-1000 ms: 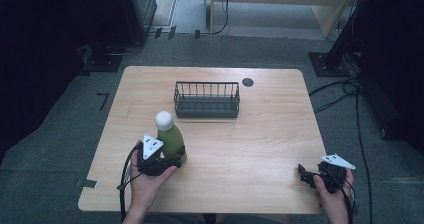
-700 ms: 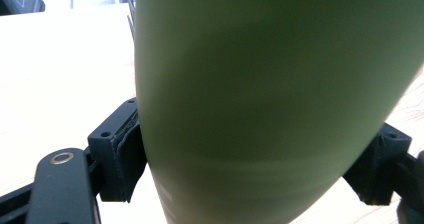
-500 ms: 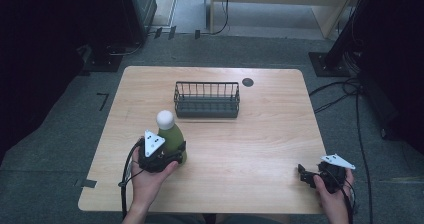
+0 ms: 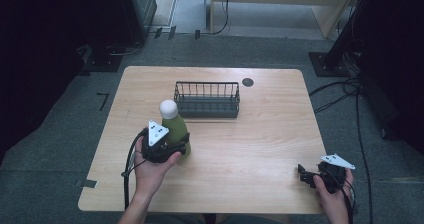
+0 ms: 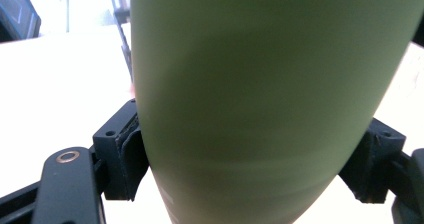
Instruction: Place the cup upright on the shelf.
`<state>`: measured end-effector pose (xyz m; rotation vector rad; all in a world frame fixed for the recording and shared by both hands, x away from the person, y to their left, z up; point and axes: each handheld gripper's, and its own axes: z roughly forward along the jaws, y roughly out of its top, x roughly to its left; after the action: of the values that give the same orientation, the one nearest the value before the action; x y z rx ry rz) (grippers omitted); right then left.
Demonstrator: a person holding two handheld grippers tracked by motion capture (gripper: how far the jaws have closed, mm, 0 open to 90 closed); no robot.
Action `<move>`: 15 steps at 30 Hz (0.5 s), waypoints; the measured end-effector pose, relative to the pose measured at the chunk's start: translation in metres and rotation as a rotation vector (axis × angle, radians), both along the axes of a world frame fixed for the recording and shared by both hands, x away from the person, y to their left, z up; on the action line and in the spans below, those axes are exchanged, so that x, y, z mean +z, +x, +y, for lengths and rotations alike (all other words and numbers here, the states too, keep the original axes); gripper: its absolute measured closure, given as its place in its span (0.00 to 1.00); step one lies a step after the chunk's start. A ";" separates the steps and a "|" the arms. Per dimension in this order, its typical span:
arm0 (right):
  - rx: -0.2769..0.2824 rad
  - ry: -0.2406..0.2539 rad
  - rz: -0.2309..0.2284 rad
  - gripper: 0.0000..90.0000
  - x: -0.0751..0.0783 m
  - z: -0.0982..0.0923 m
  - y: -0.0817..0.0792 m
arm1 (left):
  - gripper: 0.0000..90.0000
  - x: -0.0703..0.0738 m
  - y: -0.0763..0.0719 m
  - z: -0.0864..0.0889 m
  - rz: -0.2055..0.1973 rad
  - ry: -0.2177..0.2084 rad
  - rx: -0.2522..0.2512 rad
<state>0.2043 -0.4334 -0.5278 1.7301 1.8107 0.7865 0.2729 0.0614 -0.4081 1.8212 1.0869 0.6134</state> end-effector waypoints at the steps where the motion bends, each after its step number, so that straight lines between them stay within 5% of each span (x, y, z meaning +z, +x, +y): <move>1: -0.001 0.001 0.000 0.00 0.000 0.000 0.000 | 0.24 0.002 0.003 -0.001 0.000 -0.004 -0.006; 15: 0.013 0.000 0.000 0.00 0.000 0.000 0.000 | 0.24 0.028 0.051 -0.013 0.005 -0.014 -0.007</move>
<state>0.2046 -0.4336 -0.5279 1.7198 1.8238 0.7922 0.3236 0.0481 -0.3799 1.8146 1.0849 0.5952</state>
